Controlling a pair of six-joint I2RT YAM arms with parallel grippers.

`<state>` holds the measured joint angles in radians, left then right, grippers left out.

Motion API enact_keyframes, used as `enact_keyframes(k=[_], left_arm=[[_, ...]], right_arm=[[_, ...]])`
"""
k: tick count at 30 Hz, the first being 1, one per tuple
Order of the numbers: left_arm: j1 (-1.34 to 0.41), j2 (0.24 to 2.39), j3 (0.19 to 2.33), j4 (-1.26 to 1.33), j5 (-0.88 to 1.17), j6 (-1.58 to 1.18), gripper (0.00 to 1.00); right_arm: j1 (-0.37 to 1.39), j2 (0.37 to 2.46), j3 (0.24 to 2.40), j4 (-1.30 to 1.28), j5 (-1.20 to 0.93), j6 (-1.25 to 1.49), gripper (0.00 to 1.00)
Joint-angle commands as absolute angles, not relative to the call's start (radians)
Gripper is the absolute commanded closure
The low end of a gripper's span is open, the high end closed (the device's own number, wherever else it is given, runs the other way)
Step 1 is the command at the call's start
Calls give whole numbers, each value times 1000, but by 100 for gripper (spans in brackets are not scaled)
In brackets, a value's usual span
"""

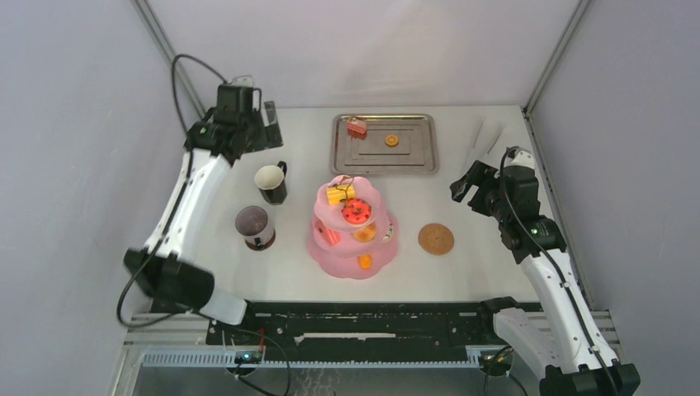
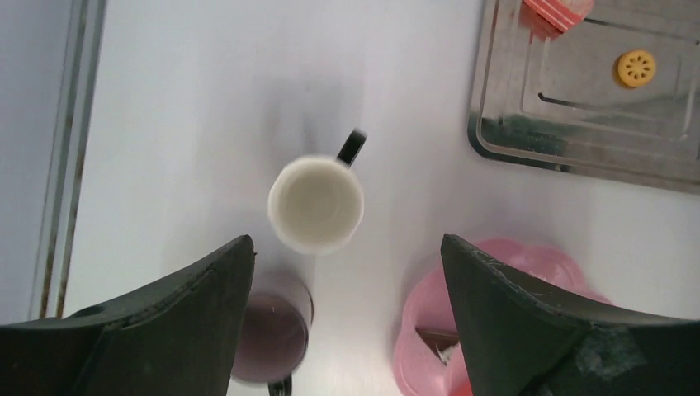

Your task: Serve the afternoon tea

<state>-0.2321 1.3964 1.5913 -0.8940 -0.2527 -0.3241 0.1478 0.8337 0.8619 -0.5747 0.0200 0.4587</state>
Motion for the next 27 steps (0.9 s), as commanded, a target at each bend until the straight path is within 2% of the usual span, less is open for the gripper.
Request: enact_keyframes(k=[1, 7, 14, 23, 27], left_arm=[[-224, 1638, 1819, -927, -161, -124, 10], [-213, 1930, 2058, -1018, -110, 31, 8], [-209, 2118, 2142, -1069, -130, 69, 9], [-187, 2189, 2068, -1071, -125, 76, 16], [-168, 2222, 2061, -1084, -146, 73, 24]], right_arm=[[155, 824, 889, -558, 21, 463, 9], [156, 824, 897, -583, 26, 459, 9], [156, 827, 899, -598, 34, 456, 9], [155, 843, 900, -598, 40, 453, 9], [155, 852, 900, -597, 41, 451, 9]])
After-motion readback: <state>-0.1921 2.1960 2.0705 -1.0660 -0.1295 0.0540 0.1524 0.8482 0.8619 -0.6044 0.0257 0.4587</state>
